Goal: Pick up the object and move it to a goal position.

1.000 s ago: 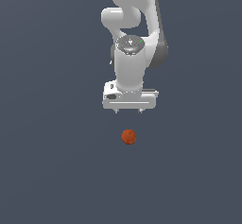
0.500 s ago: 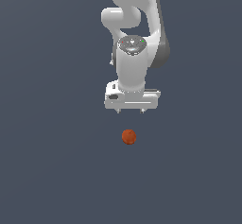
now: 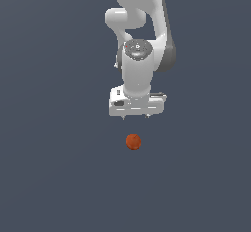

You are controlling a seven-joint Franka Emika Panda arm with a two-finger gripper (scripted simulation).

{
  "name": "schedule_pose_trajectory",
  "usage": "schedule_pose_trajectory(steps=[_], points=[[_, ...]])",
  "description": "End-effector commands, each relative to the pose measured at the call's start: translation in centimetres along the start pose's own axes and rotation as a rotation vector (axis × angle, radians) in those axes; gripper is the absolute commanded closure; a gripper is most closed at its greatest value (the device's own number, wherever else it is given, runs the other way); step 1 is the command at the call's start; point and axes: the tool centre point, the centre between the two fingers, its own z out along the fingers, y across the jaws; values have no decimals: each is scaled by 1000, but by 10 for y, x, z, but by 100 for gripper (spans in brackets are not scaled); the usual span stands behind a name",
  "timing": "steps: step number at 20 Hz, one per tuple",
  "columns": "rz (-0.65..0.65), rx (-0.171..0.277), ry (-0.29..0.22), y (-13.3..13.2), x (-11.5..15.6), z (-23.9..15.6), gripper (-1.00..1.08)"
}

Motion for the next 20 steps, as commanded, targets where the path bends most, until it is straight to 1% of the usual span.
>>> schedule_pose_trajectory(steps=[1,7,20], points=[[-38,-3,-1,0,2,3,-92],[-170,-11,-6,1,8,11,-92],[-549,-25,-21,3,25,37,-92]])
